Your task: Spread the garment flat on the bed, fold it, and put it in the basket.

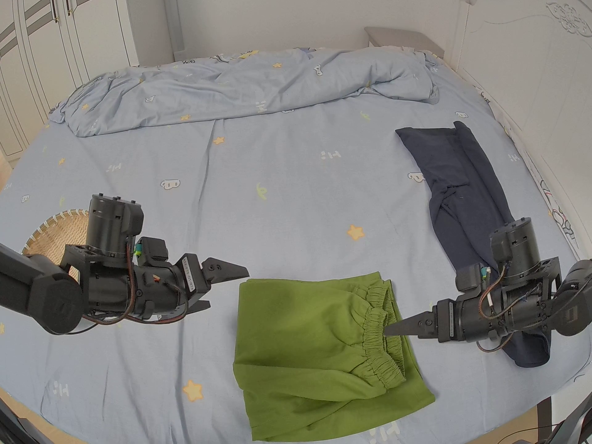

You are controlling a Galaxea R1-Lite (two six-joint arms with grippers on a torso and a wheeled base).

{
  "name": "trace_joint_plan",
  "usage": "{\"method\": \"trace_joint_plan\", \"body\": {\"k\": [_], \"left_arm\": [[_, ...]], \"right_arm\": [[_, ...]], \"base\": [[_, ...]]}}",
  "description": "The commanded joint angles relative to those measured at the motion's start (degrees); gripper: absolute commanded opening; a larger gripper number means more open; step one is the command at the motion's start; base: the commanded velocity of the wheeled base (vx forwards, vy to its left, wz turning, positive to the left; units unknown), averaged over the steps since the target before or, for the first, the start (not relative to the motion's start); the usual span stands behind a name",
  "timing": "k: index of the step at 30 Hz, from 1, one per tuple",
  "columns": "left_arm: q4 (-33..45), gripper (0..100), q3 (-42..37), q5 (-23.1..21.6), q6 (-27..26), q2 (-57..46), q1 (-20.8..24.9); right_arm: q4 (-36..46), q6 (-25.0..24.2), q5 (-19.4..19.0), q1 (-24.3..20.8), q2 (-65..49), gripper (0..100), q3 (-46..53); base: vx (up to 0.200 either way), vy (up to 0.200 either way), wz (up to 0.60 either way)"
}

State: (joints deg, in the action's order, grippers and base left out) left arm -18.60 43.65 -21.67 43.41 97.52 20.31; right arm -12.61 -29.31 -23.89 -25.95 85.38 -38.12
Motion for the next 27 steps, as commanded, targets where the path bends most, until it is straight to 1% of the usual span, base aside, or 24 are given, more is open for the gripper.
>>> {"method": "trace_joint_plan", "body": {"k": [1, 6, 13, 17, 18, 23, 27], "left_arm": [[-1.0, 100, -2.3, -1.1, -1.0, -0.2, -2.7], [-1.1, 100, -2.0, -1.1, -1.1, 0.8, -2.8], [-1.1, 100, -2.0, -1.1, -1.1, 0.6, -2.7], [-1.0, 100, -2.0, -1.1, -1.1, 0.6, -2.6], [-1.1, 100, -2.1, -1.1, -1.1, 0.6, -2.5], [-1.1, 100, -2.1, -1.1, -1.1, 0.6, -2.5], [-1.1, 100, -2.0, -1.1, -1.1, 0.5, -2.6]], "right_arm": [[0.4, -1.1, -1.0, -3.6, 3.9, 100, 0.0], [1.9, -1.2, -1.0, -4.5, 5.8, 100, 0.0], [5.1, -1.1, -1.1, -4.7, 5.8, 100, 0.1], [5.1, -1.1, -1.1, -4.7, 5.8, 100, 0.0], [4.9, -1.2, -1.9, -5.3, 6.6, 100, -0.5], [4.7, -1.5, -4.2, -5.3, 8.7, 100, -1.9], [4.7, -1.5, -4.5, -5.3, 10.2, 100, -2.0]], "base": [[0.000, 0.000, 0.00], [0.000, 0.000, 0.00], [0.000, 0.000, 0.00], [0.000, 0.000, 0.00], [0.000, 0.000, 0.00], [0.000, 0.000, 0.00], [0.000, 0.000, 0.00]]}}
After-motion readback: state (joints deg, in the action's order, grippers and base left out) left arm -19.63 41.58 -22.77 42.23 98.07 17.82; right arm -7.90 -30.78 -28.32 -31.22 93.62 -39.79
